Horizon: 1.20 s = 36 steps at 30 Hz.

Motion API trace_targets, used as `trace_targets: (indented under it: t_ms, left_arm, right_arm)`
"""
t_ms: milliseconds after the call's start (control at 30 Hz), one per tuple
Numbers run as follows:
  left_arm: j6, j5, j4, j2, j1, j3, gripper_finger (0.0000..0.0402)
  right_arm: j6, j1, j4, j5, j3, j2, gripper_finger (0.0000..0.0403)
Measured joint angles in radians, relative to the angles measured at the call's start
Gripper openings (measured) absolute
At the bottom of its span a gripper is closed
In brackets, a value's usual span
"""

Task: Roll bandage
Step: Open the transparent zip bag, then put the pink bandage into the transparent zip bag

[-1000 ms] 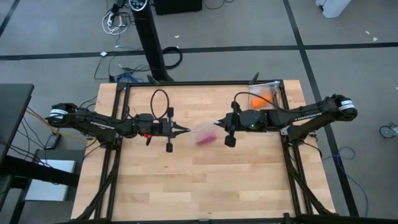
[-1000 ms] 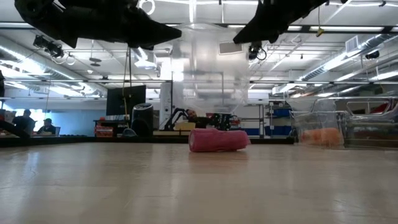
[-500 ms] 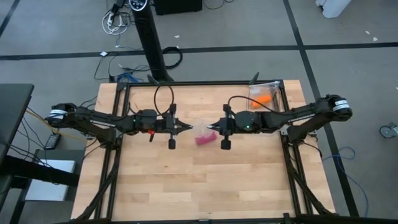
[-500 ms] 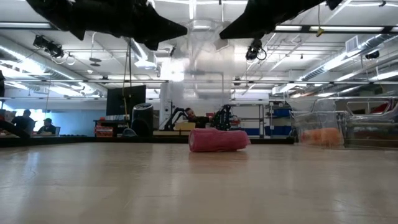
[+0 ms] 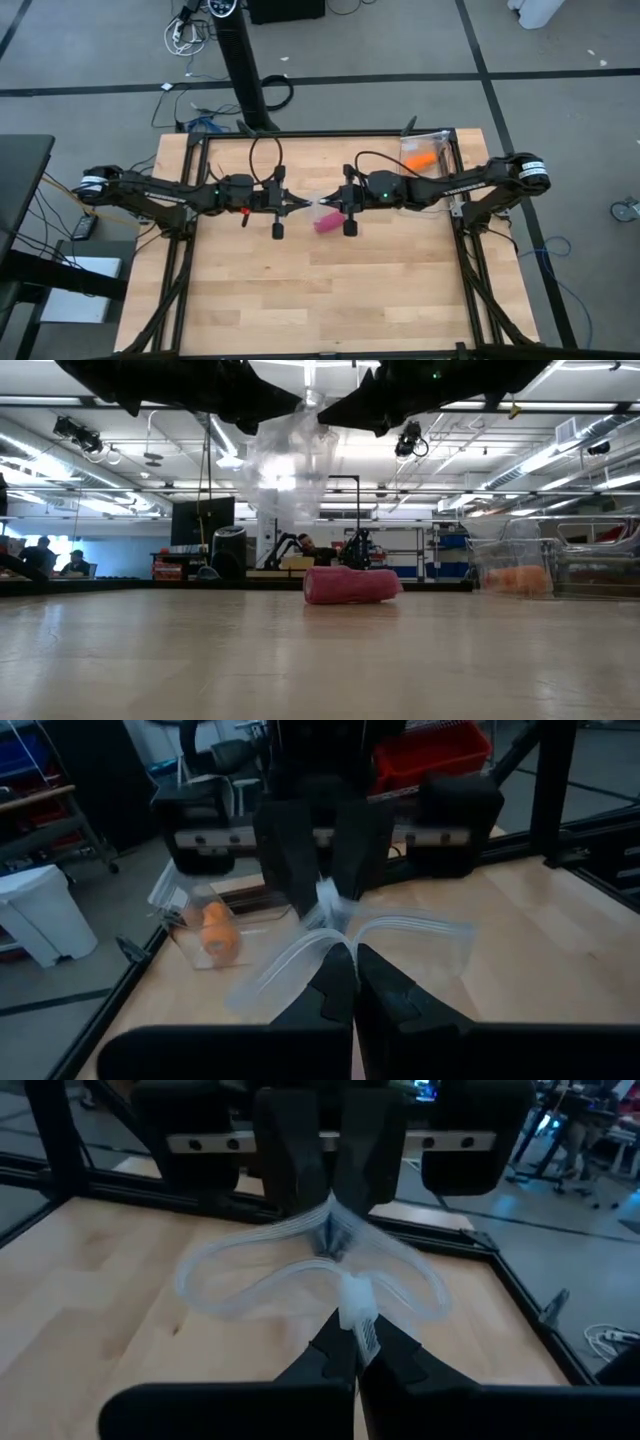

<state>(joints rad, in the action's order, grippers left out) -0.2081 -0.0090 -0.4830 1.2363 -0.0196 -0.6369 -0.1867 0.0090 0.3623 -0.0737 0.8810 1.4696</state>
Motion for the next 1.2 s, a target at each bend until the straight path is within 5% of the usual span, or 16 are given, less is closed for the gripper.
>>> trace_targets:
  t_ms: [567, 1200]
  left_arm:
    - [-0.048, 0.013, -0.003, 0.097, 0.000, -0.050, 0.0003]
    - [-0.204, -0.377, 0.191, 0.085, 0.028, -0.051, 0.0003]
  right_arm:
    - [0.009, -0.013, -0.008, 0.046, 0.001, 0.025, 0.0012]
    - [0.124, 0.016, -0.462, -0.256, 0.001, -0.223, 0.0162]
